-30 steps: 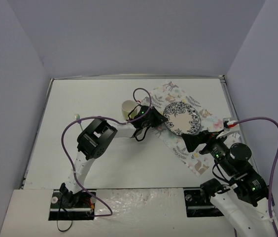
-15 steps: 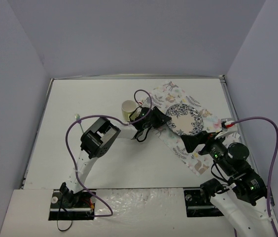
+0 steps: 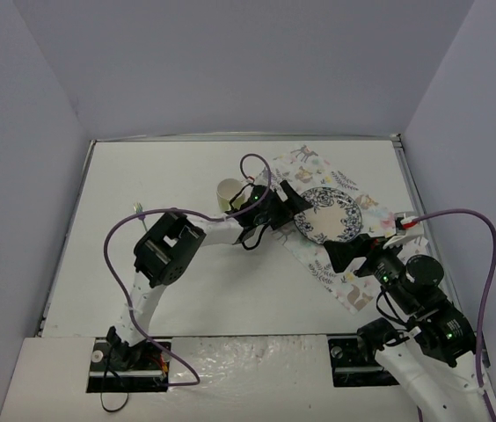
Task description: Set the dinner table for one person
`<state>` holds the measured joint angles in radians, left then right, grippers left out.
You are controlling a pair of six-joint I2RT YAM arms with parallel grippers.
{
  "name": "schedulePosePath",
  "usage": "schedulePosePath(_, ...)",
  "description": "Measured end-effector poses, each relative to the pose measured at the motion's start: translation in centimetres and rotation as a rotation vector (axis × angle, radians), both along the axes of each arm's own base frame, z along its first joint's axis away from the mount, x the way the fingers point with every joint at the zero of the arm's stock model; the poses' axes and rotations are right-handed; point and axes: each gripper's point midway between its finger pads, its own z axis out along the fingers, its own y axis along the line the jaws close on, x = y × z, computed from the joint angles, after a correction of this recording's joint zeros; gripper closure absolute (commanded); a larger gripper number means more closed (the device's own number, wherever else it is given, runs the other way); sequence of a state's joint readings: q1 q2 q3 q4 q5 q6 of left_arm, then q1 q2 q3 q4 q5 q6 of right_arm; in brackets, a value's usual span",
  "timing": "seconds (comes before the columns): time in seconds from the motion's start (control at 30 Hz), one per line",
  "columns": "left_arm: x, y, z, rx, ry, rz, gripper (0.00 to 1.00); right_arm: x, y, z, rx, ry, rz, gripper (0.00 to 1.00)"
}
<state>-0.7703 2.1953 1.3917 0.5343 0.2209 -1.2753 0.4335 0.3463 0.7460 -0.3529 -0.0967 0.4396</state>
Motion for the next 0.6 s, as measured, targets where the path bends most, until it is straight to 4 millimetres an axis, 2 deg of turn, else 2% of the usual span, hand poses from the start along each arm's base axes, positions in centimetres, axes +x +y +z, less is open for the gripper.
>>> schedulePosePath(0.1, -1.0, 0.4, 1.8, 0.059, -0.023, -0.018, 0.03, 0.0, -0.1, 0.0, -0.007, -0.002, -0.006, 0.00)
schedulePosePath(0.27, -2.6, 1.2, 7.9, 0.127, -0.131, -0.052, 0.03, 0.2, -0.4, 0.1, -0.027, -0.007, -0.016, 0.00)
schedulePosePath(0.4, -4.0, 3.3, 12.1, 0.204, -0.215, -0.067, 0.03, 1.0, -0.5, 1.1, -0.052, -0.009, -0.029, 0.00)
schedulePosePath(0.5, -4.8, 6.3, 13.8, 0.322, -0.262, -0.066, 0.03, 2.2, -0.4, 1.8, -0.097, 0.017, -0.041, 0.00)
schedulePosePath(0.6, -4.9, 10.6, 15.4, 0.420, -0.289, -0.052, 0.03, 4.9, 0.4, 2.5, -0.145, 0.051, -0.050, 0.00)
